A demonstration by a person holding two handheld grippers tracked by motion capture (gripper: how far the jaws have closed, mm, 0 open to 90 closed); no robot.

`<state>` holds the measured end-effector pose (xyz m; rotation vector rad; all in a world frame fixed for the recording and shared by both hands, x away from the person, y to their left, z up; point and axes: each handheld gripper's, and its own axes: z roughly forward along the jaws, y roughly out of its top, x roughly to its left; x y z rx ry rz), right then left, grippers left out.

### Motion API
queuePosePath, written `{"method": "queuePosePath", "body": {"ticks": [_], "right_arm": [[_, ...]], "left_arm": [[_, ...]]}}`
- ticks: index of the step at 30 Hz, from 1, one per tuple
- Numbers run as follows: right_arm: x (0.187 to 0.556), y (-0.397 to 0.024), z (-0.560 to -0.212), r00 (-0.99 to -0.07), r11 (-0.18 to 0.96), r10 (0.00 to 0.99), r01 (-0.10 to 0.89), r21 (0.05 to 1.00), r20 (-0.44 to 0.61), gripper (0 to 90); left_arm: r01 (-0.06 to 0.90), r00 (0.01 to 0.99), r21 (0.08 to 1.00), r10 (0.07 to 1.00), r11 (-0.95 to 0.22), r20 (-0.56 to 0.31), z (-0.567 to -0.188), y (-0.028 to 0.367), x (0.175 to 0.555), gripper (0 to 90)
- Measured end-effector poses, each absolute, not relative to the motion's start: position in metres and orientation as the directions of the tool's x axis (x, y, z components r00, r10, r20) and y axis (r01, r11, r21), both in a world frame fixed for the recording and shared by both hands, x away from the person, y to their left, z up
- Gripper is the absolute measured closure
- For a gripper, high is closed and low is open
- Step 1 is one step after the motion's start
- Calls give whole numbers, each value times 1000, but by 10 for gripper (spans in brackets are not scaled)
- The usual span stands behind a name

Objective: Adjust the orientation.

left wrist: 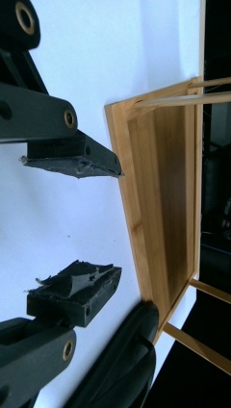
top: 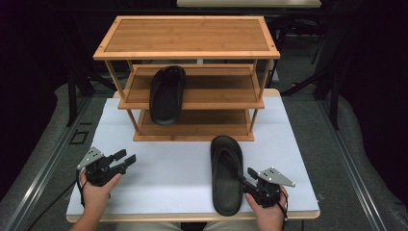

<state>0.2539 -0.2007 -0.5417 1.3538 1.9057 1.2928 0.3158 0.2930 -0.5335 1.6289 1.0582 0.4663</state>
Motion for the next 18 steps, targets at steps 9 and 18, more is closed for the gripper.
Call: {"method": "queuePosePath", "body": {"ticks": [9,18], "right_arm": [[257,-194,-547,-394,116,911,528,842,122,618],[258,-187,-549,-413,153,905,539,828,101,670]], "left_arm": [[407,530,913,822,-33,-207,-534,293,316,453],[409,534,912,820,-37,-206,-535,292,317,452]]}}
